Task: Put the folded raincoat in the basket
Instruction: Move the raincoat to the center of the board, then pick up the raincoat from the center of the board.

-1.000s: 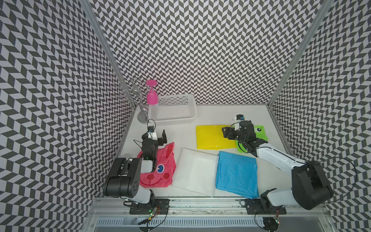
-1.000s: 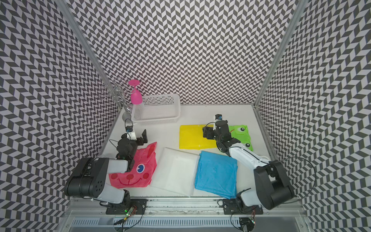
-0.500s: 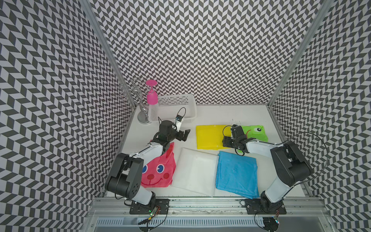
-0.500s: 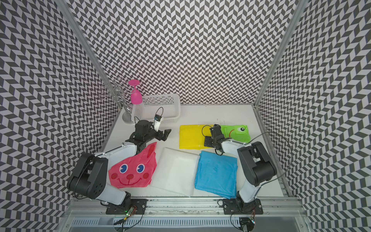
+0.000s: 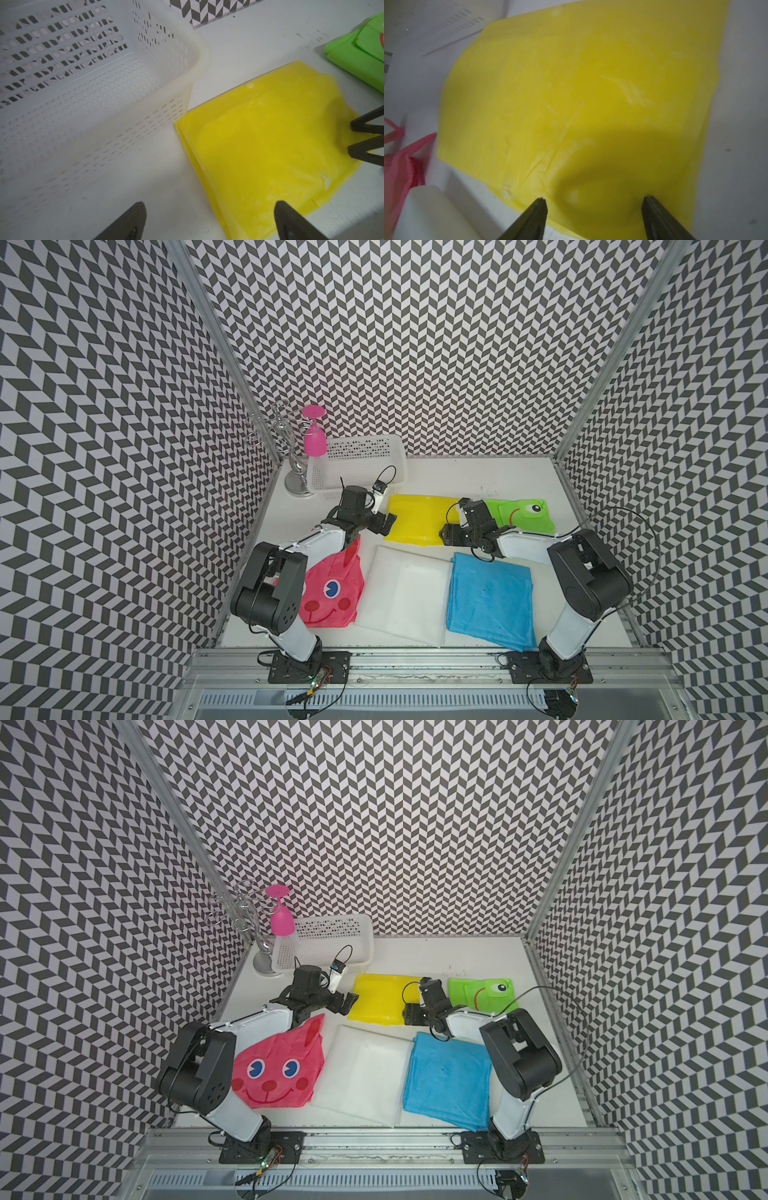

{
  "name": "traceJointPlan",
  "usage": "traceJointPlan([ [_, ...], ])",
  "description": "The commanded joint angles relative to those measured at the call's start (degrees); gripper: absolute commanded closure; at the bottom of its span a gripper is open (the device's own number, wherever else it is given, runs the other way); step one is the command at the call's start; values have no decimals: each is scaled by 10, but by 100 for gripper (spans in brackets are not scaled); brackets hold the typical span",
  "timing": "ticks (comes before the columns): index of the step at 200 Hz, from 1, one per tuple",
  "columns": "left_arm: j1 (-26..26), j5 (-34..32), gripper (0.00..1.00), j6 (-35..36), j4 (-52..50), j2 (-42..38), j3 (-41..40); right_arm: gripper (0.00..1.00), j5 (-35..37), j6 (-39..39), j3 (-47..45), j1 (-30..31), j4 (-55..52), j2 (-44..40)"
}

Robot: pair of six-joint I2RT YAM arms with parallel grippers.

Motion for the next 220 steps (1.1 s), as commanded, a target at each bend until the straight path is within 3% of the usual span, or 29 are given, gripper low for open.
traceJointPlan([
  [1, 0, 31, 0, 28, -29, 3, 5, 22, -7, 8, -5, 0, -15, -37],
  [25, 0, 27, 0, 23, -27, 9, 5, 19, 37, 12, -15, -22, -23, -74],
  [49, 0, 32, 0, 21, -30, 9, 7, 20, 15, 37, -20, -54, -23, -70],
  [84, 1, 88, 0, -3, -85, 47, 44, 28, -13, 48, -9, -57, -25, -31],
  [102, 2, 86, 1, -27, -101, 73, 50, 31, -20, 50, -10, -57, -27, -20],
  [141, 14, 105, 11, -65, -99, 124, 54, 39, -27, 56, -18, -56, -23, 4],
  [168, 11, 151, 29, -66, -120, 156, 77, 50, -40, 59, -12, -57, -21, 28],
  [191, 10, 178, 51, -66, -129, 169, 79, 63, -68, 65, -14, -57, -10, 34],
  [204, 9, 185, 59, -62, -131, 172, 80, 74, -76, 67, -15, -57, -5, 36],
  [220, 9, 195, 77, -58, -143, 174, 90, 91, -94, 71, -21, -60, 9, 32],
])
